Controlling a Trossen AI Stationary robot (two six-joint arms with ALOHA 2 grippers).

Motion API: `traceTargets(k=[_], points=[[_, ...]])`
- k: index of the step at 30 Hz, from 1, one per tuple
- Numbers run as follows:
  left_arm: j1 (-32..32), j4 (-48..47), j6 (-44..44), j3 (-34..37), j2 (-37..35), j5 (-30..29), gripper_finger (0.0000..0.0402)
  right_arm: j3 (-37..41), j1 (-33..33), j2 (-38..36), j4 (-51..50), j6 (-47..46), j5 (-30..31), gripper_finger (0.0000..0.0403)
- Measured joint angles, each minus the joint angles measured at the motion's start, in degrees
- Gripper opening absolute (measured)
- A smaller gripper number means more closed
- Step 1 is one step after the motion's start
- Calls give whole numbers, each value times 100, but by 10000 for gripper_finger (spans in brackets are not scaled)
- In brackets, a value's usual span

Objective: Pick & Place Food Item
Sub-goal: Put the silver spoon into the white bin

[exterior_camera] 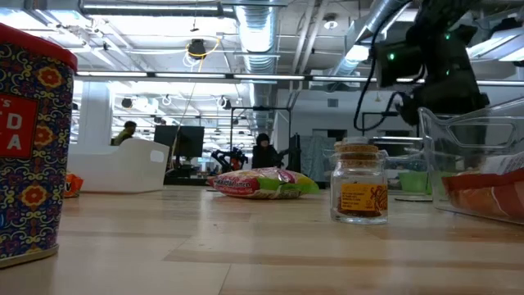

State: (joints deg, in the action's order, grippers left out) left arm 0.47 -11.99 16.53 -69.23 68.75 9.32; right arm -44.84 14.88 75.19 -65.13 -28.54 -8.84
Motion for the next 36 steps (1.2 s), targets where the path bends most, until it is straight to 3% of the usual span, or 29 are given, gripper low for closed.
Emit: traceTargets(k=[11, 19, 25, 30, 33, 36], points=[[0, 0, -2, 2, 0, -56, 204, -667, -283, -738, -395, -301, 0, 4], [-22, -230, 40, -1, 51, -677, 204, -1417, -579, -667, -357, -406, 38, 4], [-217, -702, 944, -3, 550, -1398, 204, -2539, -704, -113, -315, -401, 328, 4], [-452, -472, 2251, 2, 1183, -2324, 204, -3428, -740, 423, -321, -193, 403, 4], [-552, -44, 2731, 2, 1486, -2393, 204, -3769, -744, 691, -328, -94, 439, 4], [-543, 753, 2855, 2, 1724, -2073, 204, -3984, -744, 912, -259, 15, 442, 3]])
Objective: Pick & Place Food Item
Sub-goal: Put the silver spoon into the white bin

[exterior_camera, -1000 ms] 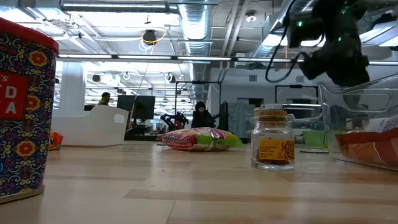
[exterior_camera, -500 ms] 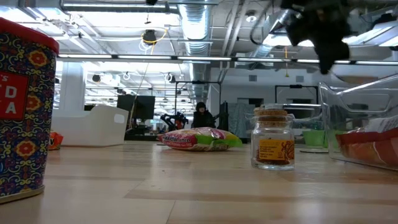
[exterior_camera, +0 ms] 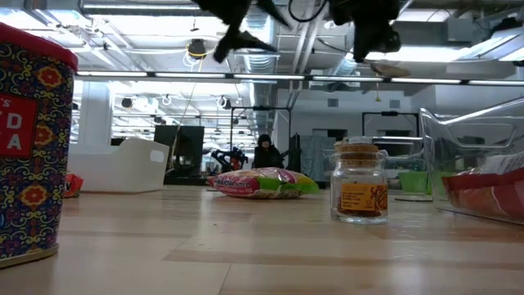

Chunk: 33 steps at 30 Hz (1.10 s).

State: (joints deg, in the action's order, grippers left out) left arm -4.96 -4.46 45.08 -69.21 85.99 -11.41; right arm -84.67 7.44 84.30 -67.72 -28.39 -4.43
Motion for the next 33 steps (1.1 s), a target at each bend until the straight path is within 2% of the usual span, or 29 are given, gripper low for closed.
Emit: traceTargets(k=[3, 7, 21, 33], points=[[33, 665, 41, 0, 147, 134, 204, -138, 0, 158, 88, 95, 0, 3], [11, 884, 70, 0, 157, 125, 204, -244, 2, 226, 114, 195, -2, 3], [-295, 901, 85, 0, 154, 91, 204, -248, 13, 193, 426, 385, -149, 3], [-283, 900, 87, 0, 154, 152, 204, -248, 171, 193, 917, 465, -166, 2]])
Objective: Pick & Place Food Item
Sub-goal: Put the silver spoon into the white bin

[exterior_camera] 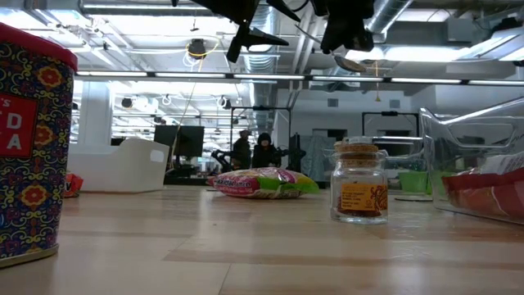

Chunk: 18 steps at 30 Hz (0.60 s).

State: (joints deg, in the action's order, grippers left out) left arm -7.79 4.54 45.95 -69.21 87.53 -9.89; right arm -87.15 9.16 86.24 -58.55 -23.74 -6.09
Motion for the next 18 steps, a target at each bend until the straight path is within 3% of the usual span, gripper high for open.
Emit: traceTargets(k=[13, 18], points=[[0, 24, 0, 0, 0, 0, 203, 0, 78, 105, 223, 222, -293, 1], [0, 26, 0, 0, 0, -1, 181, 3, 76, 140, 241, 278, -301, 1]])
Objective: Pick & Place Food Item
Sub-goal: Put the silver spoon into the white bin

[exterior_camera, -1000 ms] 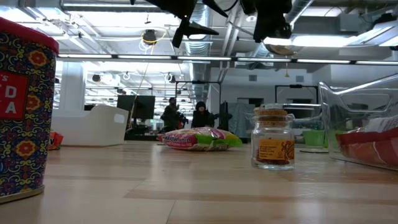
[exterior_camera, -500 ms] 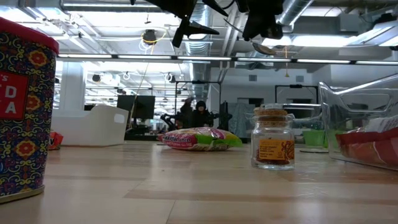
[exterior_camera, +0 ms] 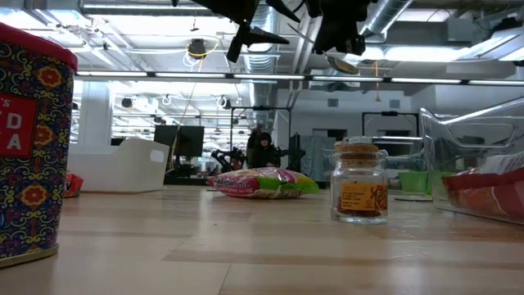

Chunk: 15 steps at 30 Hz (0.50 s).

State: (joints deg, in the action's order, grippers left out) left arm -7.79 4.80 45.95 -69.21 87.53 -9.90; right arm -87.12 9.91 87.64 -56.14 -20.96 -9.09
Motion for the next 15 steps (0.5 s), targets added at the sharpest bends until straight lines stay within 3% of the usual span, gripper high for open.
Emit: traceTargets(k=[7, 13, 15], points=[[0, 0, -35, 0, 0, 135, 112, -1, 39, -2, -2, 1, 2, 1], [0, -11, -79, 0, -2, 292, 15, -1, 35, -2, -8, 1, 3, 1], [0, -9, -79, 0, -2, 258, 10, -1, 35, -2, -1, 1, 3, 0]])
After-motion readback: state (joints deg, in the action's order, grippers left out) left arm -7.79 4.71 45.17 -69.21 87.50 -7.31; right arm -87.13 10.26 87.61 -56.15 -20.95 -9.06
